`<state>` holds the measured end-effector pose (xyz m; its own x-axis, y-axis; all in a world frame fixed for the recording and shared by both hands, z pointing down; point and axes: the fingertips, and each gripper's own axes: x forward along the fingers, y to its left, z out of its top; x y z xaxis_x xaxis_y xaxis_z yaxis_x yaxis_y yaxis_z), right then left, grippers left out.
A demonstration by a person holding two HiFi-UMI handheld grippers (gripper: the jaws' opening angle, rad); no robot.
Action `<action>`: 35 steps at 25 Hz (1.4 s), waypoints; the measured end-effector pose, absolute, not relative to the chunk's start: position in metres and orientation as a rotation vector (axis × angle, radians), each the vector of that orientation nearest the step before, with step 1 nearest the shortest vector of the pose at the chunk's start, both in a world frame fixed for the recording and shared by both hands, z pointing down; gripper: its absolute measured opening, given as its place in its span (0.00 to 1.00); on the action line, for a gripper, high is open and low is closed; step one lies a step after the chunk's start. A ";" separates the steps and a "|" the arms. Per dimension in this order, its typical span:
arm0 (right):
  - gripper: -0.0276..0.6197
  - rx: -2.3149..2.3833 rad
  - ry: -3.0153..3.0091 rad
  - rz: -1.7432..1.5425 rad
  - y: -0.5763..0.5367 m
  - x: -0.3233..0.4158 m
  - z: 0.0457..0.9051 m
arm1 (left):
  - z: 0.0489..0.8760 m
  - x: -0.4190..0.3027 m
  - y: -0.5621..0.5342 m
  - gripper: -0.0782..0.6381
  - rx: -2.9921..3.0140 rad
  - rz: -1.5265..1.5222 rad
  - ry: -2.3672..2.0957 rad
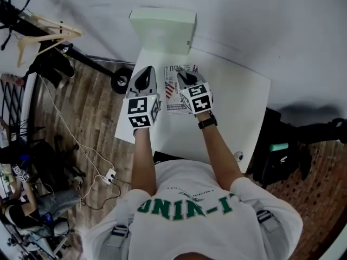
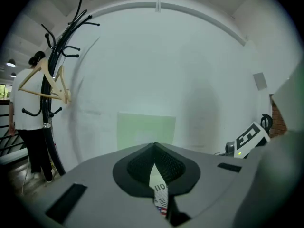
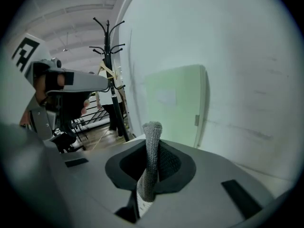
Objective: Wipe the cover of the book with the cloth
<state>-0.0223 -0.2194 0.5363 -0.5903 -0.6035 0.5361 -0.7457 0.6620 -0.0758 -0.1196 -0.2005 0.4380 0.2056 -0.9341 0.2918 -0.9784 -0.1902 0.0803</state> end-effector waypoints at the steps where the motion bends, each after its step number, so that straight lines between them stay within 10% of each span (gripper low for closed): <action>1: 0.10 1.033 -2.409 0.450 -0.227 -0.034 0.548 | 0.446 -0.127 -0.206 0.13 2.217 0.257 -1.815; 19: 0.10 0.979 -2.050 1.190 -0.301 -0.098 0.698 | 0.528 -0.184 -0.249 0.13 2.081 0.266 -1.738; 35: 0.09 1.217 -1.942 1.153 -0.323 0.060 0.693 | 0.515 -0.126 -0.258 0.13 2.185 0.292 -1.646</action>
